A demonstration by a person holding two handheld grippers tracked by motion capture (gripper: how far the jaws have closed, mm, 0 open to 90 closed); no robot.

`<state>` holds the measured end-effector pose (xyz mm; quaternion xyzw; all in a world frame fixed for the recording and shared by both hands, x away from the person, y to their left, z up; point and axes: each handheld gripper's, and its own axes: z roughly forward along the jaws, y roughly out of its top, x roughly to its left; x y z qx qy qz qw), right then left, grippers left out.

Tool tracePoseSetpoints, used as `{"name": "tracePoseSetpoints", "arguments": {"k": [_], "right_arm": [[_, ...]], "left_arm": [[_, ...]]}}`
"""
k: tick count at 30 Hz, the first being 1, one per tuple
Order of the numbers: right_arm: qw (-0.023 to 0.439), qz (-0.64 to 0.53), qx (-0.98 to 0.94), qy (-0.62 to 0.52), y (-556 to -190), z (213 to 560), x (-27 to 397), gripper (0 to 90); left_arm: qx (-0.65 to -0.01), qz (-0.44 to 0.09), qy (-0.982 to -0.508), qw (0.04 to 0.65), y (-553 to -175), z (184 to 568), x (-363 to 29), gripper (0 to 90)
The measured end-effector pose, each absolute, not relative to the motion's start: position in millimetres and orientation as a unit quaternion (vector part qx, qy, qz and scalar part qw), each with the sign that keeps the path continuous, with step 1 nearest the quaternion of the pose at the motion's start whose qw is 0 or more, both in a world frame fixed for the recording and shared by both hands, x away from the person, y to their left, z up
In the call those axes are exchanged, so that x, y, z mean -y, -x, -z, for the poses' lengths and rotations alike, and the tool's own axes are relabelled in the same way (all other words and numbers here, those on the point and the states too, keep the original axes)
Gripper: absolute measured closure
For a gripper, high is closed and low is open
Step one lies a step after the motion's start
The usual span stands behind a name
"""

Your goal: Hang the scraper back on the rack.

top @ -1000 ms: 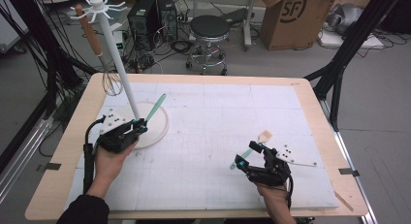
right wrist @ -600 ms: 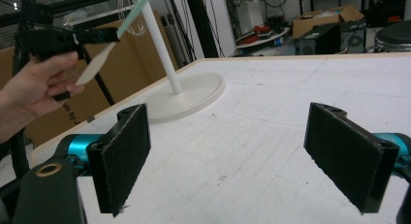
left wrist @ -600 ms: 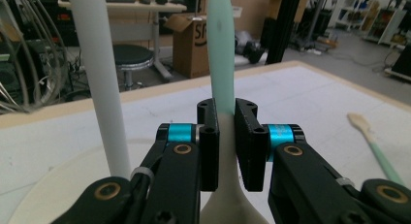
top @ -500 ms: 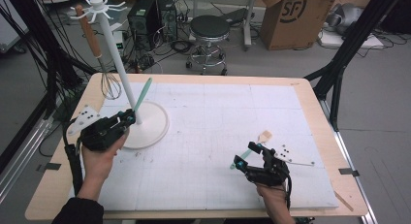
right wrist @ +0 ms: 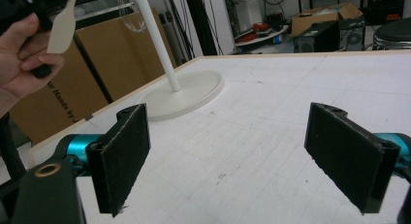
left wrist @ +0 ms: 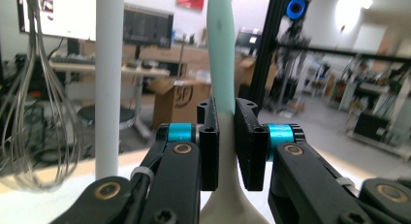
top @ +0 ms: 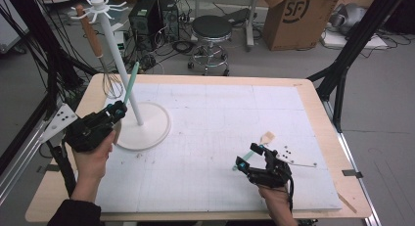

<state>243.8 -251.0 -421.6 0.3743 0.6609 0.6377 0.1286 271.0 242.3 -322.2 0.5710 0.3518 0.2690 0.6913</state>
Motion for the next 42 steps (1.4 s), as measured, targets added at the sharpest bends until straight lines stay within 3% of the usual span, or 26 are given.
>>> {"name": "tracePoseSetpoints", "arguments": {"k": [30,42], "right_arm": [[0.130,-0.639,-0.659,-0.375,-244.0,421.3,251.7,15.7],[0.129,-0.640,-0.658,-0.375,-244.0,421.3,251.5,15.7]], "left_arm": [[-0.308,-0.291,-0.492,0.761,-259.0,280.3,-261.6,80.9],[-0.311,-0.328,-0.474,0.755,-256.6,270.5,-268.6,81.0]]}}
